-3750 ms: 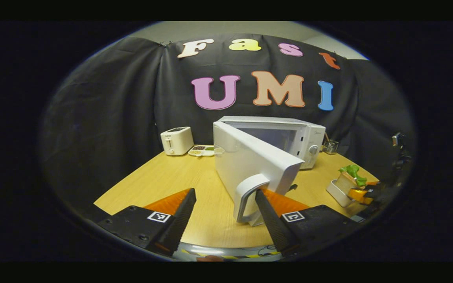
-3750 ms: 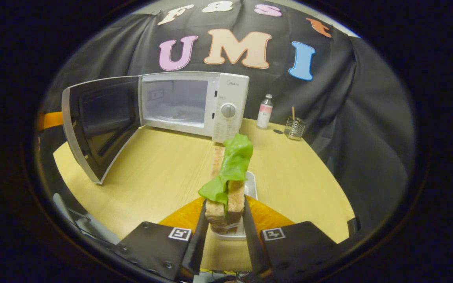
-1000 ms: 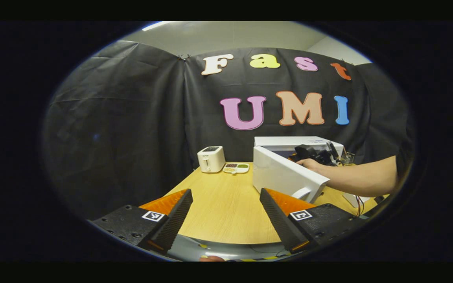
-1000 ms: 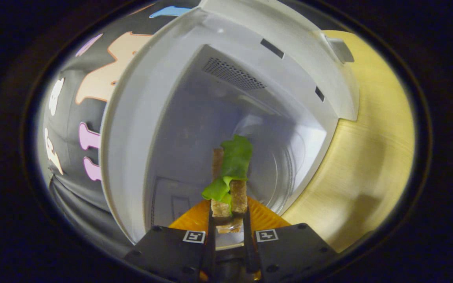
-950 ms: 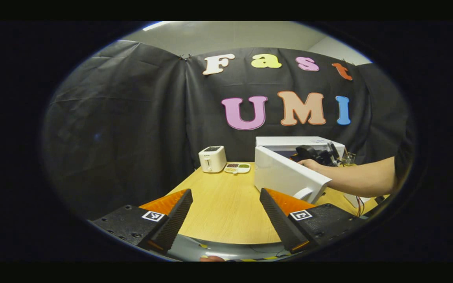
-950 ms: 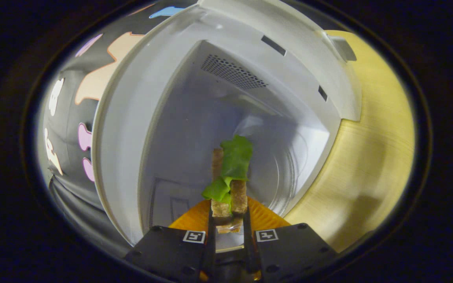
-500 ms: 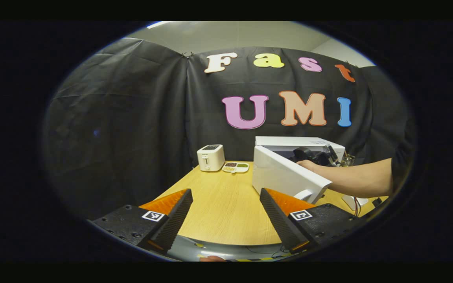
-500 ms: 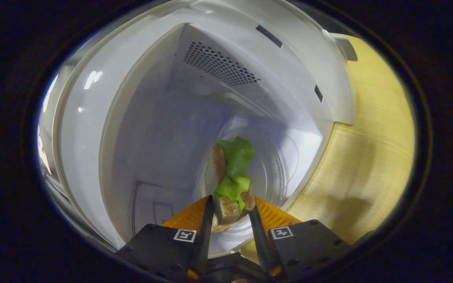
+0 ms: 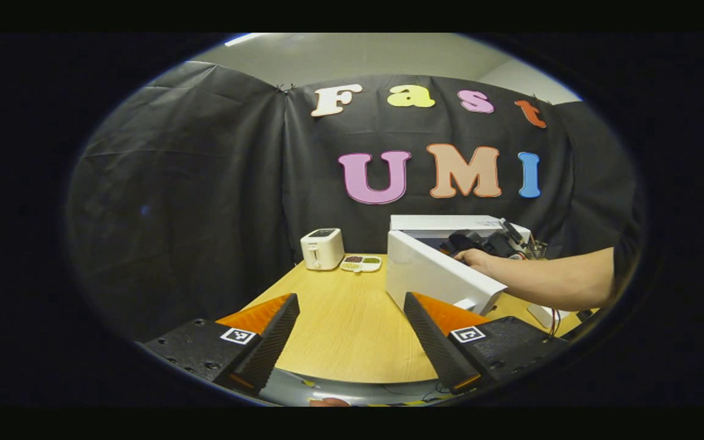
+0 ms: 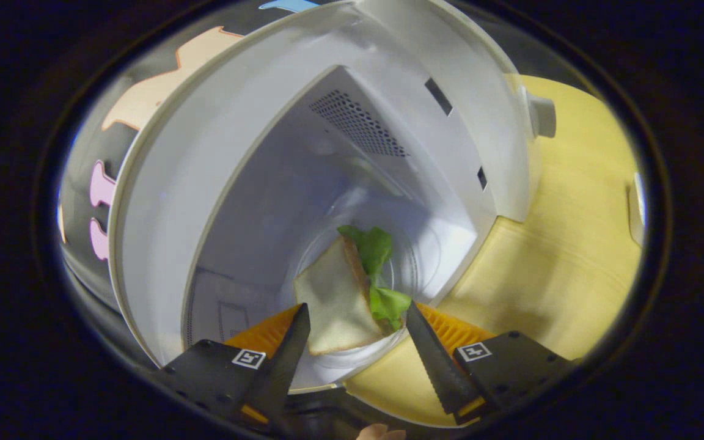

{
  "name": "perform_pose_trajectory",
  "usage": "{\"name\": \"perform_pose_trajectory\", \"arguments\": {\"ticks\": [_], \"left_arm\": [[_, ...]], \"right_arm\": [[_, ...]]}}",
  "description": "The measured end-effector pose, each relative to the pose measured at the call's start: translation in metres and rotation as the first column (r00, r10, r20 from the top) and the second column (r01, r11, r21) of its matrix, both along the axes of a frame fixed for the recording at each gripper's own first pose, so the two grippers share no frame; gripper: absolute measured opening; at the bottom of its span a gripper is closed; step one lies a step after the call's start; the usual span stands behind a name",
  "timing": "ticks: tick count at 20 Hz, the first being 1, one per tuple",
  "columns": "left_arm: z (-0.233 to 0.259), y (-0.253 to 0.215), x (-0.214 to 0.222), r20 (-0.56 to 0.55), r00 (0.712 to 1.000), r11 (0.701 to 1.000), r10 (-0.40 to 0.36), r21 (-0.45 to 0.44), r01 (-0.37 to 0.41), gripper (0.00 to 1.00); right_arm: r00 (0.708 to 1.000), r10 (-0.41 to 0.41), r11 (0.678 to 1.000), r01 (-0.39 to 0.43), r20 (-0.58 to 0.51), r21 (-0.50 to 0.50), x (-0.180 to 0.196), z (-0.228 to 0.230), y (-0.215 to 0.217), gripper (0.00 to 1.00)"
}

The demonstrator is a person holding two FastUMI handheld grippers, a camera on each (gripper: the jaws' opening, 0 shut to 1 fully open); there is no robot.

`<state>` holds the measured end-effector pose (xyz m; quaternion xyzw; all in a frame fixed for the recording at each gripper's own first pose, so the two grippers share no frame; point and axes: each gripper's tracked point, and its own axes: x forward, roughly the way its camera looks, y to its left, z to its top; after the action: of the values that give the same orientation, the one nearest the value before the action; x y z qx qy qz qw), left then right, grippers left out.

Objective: Open the microwave oven with the left hand, put the food in, and close the microwave oven.

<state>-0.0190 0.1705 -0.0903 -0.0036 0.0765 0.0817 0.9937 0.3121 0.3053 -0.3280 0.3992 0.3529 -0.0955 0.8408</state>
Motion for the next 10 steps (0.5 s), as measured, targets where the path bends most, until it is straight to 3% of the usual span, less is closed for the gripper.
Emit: {"name": "perform_pose_trajectory", "arguments": {"ticks": [5,10], "left_arm": [[-0.001,-0.004,0.003,0.008,1.0,1.0,-0.017,0.008,0.017,1.0],[-0.006,-0.006,0.018,0.007,0.999,0.999,-0.049,0.019,0.049,0.99]], "right_arm": [[0.995,0.084,0.993,-0.079,0.062,-0.085,-0.013,0.01,-0.01,0.97],[0.96,0.223,0.959,-0.185,0.167,-0.216,-0.032,0.032,-0.026,0.97]]}}
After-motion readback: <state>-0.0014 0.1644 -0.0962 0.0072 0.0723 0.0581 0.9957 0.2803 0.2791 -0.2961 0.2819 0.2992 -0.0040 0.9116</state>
